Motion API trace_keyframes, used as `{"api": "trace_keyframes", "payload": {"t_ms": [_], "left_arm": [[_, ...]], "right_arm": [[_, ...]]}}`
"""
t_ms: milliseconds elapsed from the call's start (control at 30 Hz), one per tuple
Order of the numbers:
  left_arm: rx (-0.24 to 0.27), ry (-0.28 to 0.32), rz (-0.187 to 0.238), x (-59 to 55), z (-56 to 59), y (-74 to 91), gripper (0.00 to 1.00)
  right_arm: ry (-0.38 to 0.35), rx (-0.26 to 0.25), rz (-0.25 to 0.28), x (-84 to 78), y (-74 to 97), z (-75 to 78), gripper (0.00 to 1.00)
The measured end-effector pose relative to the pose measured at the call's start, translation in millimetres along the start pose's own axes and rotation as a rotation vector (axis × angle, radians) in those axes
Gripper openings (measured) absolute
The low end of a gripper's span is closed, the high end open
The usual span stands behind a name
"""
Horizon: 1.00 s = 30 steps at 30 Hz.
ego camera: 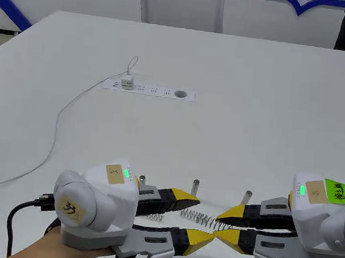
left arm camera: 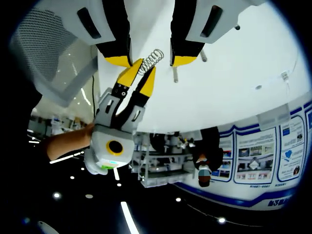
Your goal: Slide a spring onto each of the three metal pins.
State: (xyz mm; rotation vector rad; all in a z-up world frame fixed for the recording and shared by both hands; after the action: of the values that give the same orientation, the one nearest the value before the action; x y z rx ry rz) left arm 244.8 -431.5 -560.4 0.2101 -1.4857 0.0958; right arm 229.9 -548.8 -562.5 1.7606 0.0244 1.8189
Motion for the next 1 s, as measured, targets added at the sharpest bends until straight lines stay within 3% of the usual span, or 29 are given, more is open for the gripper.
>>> {"api": "trace_keyframes", "payload": {"t_ms": [333,467,833,867,933,967,1000], "left_arm": [[-0.055,-0.049,-0.083,-7.5,-0.3,1.7,0.26],[-0.085,-0.065,-0.112,-9.0,-0.2,3.2,0.18],[-0.138,-0.135,-0.144,-6.6,-0.1,4.1,0.14],[-0.148,-0.156,-0.148,-6.1,0.4,4.7,0.14],[-0.167,-0.267,-0.136,-4.1,-0.9,3.7,0.13],[-0.174,-0.319,-0.174,-6.8,0.4,4.9,0.1],[-0.166,-0.318,-0.161,-6.5,1.6,3.8,0.1]], "right_arm": [[0.043,0.048,-0.005,5.9,-3.9,-6.3,0.11],[0.051,0.062,-0.009,6.9,-5.1,-8.3,0.11],[0.063,0.078,-0.002,11.9,-6.3,-11.2,0.11],[0.066,0.08,-0.001,12.6,-6.0,-11.3,0.11],[0.074,0.077,-0.001,13.8,-5.5,-10.7,0.11],[0.083,0.072,-0.005,14.6,-4.9,-9.1,0.11],[0.084,0.081,-0.002,15.4,-4.3,-9.1,0.11]]}}
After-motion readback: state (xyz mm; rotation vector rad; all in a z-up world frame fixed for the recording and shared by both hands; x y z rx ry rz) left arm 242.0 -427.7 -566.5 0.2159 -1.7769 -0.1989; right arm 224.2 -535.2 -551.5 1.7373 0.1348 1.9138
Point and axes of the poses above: the centre of the closed fingertips' face, and the gripper's own axes: y roughly backward along the fingers, z roughly to its right, x roughly out of its top, the point moved 7 cm from there along y, roughly backward along the fingers, and after that the axes turned 12 degrees about z, right-handed, at the moved point
